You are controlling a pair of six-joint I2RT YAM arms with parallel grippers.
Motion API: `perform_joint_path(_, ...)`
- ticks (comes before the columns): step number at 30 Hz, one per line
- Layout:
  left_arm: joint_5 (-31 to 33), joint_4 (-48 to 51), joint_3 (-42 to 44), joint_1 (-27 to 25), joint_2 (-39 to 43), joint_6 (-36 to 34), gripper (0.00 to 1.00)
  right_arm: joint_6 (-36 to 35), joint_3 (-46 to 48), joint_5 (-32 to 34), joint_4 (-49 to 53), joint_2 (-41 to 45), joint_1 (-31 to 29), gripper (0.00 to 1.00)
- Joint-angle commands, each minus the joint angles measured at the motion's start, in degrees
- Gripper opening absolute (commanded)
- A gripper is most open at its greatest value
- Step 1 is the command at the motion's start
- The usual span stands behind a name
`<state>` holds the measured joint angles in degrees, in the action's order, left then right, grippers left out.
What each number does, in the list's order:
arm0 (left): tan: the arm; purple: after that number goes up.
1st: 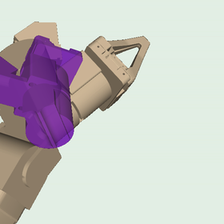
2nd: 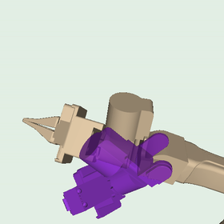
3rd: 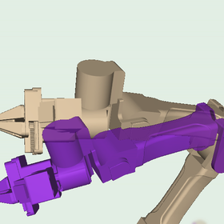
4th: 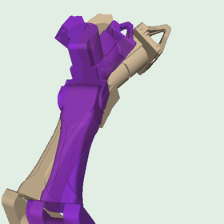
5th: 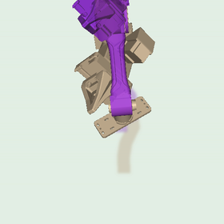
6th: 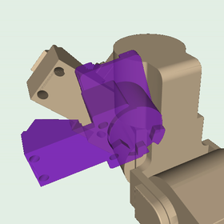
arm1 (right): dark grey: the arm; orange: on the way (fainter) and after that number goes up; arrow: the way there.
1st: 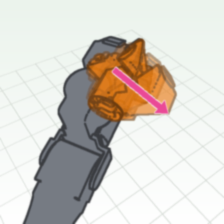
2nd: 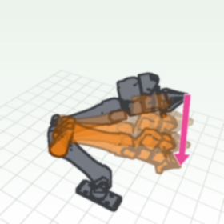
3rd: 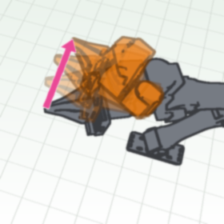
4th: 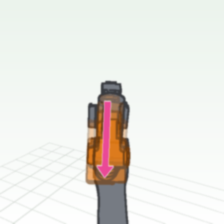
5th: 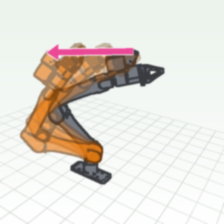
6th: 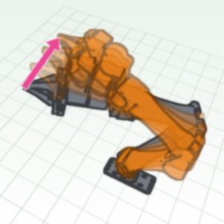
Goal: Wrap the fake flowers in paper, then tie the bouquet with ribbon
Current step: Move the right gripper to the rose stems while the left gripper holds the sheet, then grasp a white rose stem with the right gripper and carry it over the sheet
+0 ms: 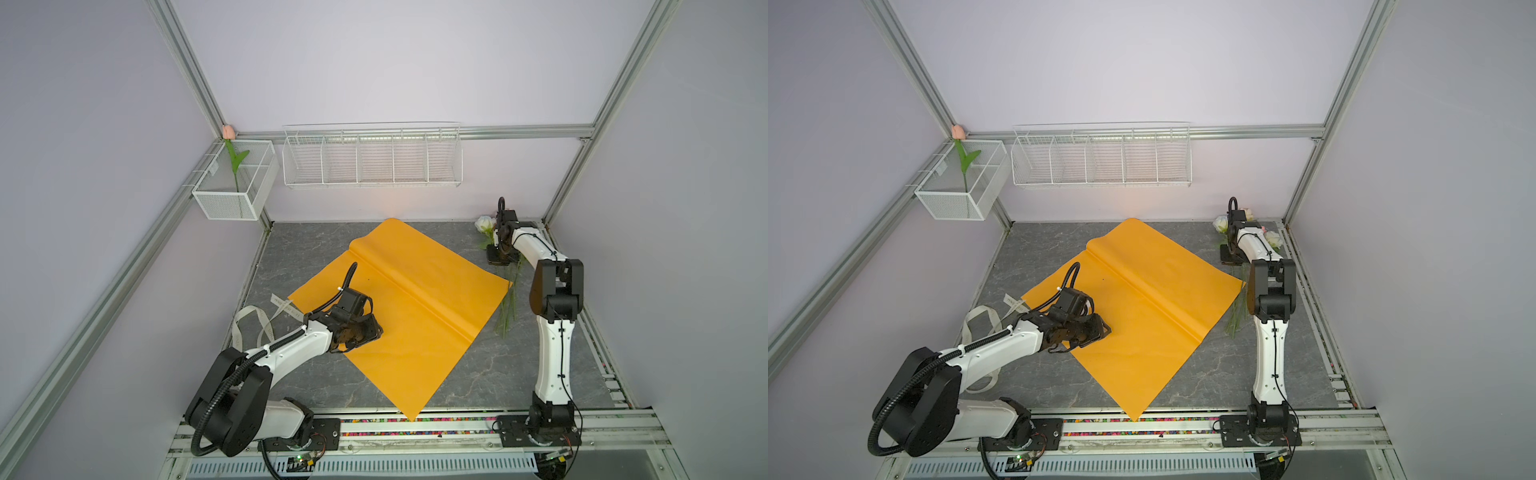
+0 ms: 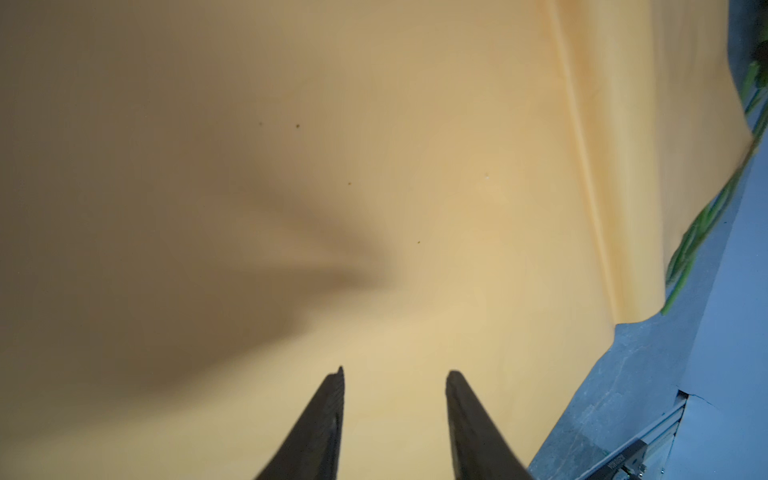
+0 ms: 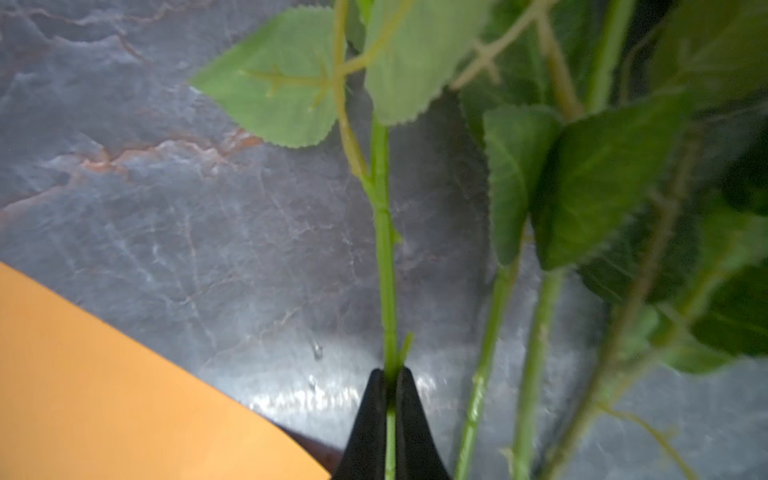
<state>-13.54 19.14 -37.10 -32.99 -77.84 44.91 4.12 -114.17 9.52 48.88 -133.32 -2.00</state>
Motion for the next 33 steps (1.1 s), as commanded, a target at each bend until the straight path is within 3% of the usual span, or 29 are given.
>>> perform_joint_path(1,-0.4,-1.7,1.4,0.3,-0.4,1.0,0.42,-2.5,0.3,4.0,2.5,11.1,-0.1,0.06)
perform_joint_path(7,-2.2,-4.5,4.6,0.3,-0.3,2.7,0.41,-4.7,5.1,10.2,3.9,21.0,0.2,0.06)
perform_joint_path(9,-2.1,-4.5,5.7,0.2,0.3,3.4,0.41,-5.1,7.7,9.3,2.9,24.0,0.3,0.06)
perform_joint_path(13,-1.2,-5.4,9.8,0.1,4.1,6.9,0.40,-3.4,12.6,-0.2,0.3,28.1,0.6,0.06)
perform_joint_path(17,-1.0,-9.5,14.8,-1.8,9.6,12.2,0.40,2.8,18.0,-13.1,-1.1,31.9,0.2,0.06)
perform_joint_path(20,0.1,-11.6,16.7,-4.2,12.9,14.8,0.40,8.4,27.2,-20.8,-6.0,37.6,-1.8,0.06)
perform_joint_path(26,7.2,0.9,10.7,-4.4,21.8,9.8,0.43,23.2,42.1,-23.1,-19.3,44.6,-16.0,0.06)
perform_joint_path(30,11.5,3.4,10.8,-3.3,27.1,7.4,0.43,30.1,41.8,-18.2,-27.0,39.7,-27.1,0.07)
perform_joint_path(33,10.0,3.4,11.1,-0.3,27.7,5.8,0.43,31.3,33.4,-16.1,-26.3,30.2,-33.0,0.07)
